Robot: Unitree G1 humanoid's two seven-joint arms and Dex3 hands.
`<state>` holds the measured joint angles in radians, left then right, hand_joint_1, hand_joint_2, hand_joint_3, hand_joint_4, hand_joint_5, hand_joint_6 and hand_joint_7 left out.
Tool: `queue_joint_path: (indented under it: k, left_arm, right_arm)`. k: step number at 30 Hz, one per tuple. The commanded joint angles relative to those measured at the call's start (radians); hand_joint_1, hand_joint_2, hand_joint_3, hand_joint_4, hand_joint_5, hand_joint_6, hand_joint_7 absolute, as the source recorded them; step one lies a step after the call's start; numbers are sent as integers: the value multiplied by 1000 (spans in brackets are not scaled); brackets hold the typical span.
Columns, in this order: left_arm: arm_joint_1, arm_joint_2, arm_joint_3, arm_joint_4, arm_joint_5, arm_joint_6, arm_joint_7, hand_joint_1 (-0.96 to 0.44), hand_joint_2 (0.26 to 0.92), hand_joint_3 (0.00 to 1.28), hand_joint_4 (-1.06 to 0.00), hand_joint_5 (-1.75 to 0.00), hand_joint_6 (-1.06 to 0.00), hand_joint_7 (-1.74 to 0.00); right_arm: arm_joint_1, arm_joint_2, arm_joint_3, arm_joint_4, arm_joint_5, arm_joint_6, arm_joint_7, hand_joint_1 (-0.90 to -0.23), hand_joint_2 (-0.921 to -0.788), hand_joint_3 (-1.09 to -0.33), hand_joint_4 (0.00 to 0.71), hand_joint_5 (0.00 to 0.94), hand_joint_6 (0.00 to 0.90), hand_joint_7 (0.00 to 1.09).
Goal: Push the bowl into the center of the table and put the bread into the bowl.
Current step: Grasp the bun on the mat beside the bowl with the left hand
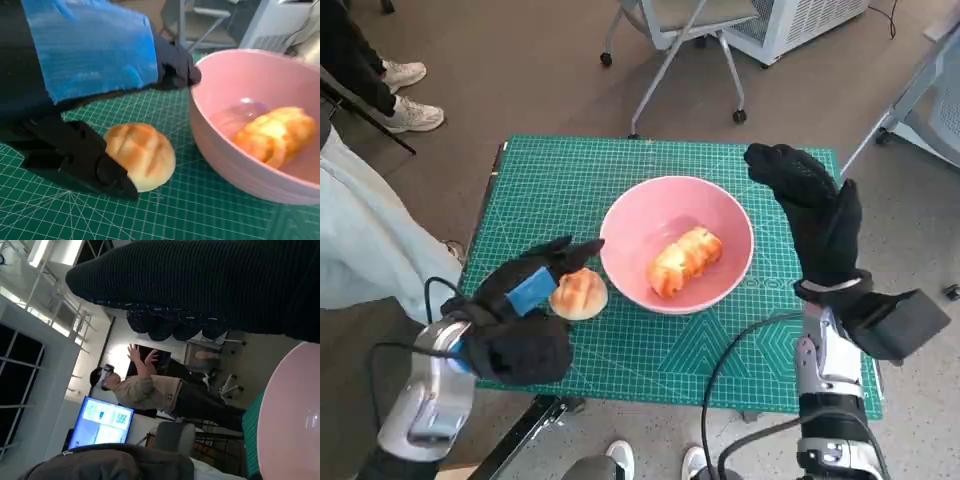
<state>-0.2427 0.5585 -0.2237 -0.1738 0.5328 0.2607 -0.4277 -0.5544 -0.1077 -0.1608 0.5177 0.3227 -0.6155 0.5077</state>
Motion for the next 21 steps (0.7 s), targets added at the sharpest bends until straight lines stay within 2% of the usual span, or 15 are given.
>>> queue_joint_path:
  k: [1,6,16,17,18,21]
  left_arm:
    - [-14,-16,-31,58,28,19,2,146,745,7,-192,-12,-328,-4]
    - [-31,-35,-48,118,60,33,34,138,762,13,-261,-22,-382,-21]
    - [-39,-67,-59,189,110,45,114,124,828,30,-547,-55,-585,-64]
    - [-37,-68,-59,192,113,42,122,132,841,25,-600,-174,-619,-59]
    - [-35,-68,-59,196,114,39,127,217,869,66,-601,-585,-659,-62]
    - [-27,-63,-59,194,115,28,140,320,896,117,-616,-1069,-736,-80]
  right_arm:
    - [25,-3,-7,10,13,11,11,-678,-921,-755,182,1,98,484]
    - [26,-3,-7,7,17,11,12,-678,-921,-755,182,1,99,483]
    - [21,-4,-4,19,8,3,10,-678,-921,-754,182,1,99,482]
    - [20,-4,-4,20,9,4,10,-678,-921,-754,182,1,100,482]
    - [19,-4,-4,22,9,4,11,-678,-921,-754,182,1,100,482]
    - [17,-4,-4,24,11,7,13,-678,-921,-754,182,1,100,482]
